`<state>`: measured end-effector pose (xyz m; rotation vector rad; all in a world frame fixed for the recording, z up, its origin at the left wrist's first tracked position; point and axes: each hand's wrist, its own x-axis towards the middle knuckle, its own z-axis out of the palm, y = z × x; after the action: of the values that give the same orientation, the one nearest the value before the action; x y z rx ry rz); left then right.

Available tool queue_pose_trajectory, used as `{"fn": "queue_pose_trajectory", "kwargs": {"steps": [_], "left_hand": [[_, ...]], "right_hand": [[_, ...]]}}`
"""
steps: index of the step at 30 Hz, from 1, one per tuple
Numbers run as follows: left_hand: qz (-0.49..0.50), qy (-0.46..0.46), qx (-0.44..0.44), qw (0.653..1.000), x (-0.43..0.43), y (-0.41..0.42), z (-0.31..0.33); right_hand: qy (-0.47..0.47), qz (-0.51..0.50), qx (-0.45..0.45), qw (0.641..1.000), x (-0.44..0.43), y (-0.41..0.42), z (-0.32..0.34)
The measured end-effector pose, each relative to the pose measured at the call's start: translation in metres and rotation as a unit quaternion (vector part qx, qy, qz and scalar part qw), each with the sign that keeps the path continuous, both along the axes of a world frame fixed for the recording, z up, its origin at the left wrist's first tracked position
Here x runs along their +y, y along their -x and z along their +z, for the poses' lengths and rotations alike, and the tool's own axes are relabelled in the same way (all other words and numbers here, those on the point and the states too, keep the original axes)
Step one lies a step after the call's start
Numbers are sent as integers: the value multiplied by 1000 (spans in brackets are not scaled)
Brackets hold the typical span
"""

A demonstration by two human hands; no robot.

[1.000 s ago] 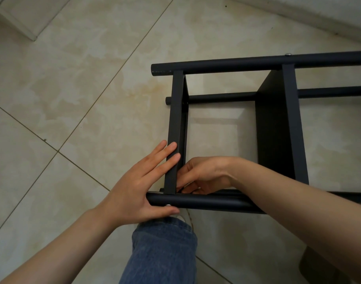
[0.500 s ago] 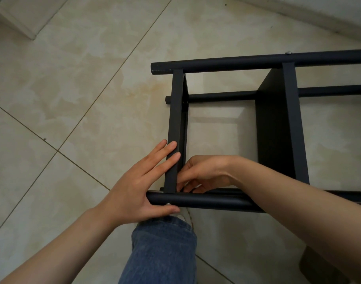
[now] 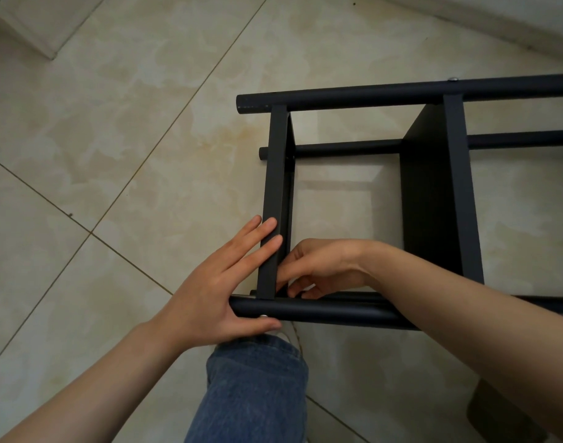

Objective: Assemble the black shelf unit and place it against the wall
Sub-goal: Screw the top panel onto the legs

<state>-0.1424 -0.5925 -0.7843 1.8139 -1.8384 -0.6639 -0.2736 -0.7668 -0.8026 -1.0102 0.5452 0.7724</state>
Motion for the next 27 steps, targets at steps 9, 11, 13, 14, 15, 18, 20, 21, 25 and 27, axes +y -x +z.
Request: {"fn": "queue_pose_trajectory", "kwargs": {"steps": [9,11,13,14,15,18,20,21,25,27], "left_hand": [[2,2,1,1000,0,0,0],[2,3,2,1000,0,0,0],[3,5,2,1000,0,1,0],[3,6,1,1000,0,1,0],[3,6,1,1000,0,1,0],[5,3,4,1000,0,1,0],[5,1,4,1000,0,2,0],[6,2,2,1000,0,2,0],[6,4,3,1000,0,2,0],[6,8,1,1000,0,2,1]], "right_hand": [[-15,1,17,1000,0,0,-2],[-41,-5,-1,999,-1,1,-2],[-35,-5,-10,999,0,0,-2],[-28,-2,-8,1000,2,0,-2],[-19,1,-4,1000,3,-1,-3],[2,-1,12,1000,4,-1,-3],[1,-3,8,1000,4,-1,-2],[0,2,1,1000,3,-1,-1],[-15,-3,-14,1000,2,0,-1],[-18,-5,-13,1000,3,0,0]]}}
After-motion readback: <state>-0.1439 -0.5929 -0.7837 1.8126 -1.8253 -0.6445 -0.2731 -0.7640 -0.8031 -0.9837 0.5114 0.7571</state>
